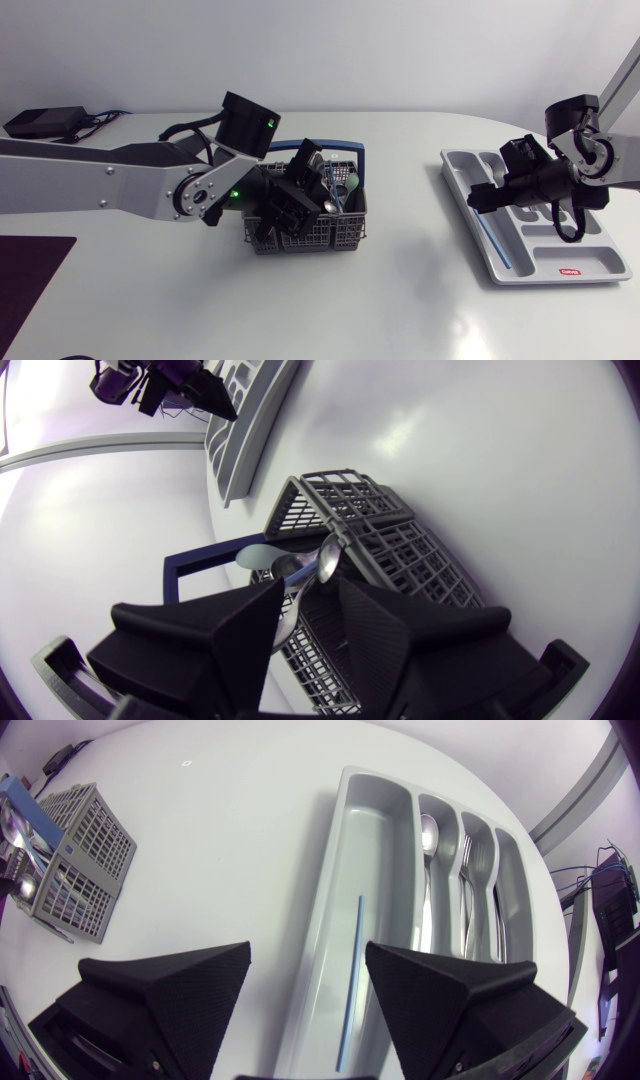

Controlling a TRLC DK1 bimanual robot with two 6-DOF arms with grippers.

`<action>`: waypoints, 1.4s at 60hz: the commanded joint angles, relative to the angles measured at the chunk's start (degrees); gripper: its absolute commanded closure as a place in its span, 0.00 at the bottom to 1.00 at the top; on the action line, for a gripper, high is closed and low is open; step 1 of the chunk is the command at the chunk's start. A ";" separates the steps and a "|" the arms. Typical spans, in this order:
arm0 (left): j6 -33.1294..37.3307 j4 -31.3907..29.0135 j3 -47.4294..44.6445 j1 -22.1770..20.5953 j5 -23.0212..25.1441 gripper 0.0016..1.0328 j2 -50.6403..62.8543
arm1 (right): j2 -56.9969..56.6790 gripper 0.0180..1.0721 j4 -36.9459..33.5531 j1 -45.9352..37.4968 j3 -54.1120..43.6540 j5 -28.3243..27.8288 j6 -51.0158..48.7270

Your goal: Sort the cutlery from the basket into the organizer compartments.

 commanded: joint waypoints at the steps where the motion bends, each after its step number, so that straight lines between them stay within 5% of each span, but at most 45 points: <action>1: 3.02 1.08 -2.13 -0.51 -0.07 0.77 1.42 | -0.80 0.21 0.29 0.32 -1.76 -0.18 -0.41; 52: 8.64 5.83 -1.69 -1.74 -1.12 0.77 6.43 | -1.86 0.21 0.73 0.06 -3.34 -1.41 -1.11; 72: 10.40 5.83 -0.90 -1.83 -1.21 0.97 7.22 | -6.25 0.19 1.17 1.11 -5.28 -1.85 -1.55; 84: 11.37 5.83 -0.99 -1.92 -1.30 0.97 7.05 | -8.36 0.19 1.08 2.43 -6.68 -1.59 -1.64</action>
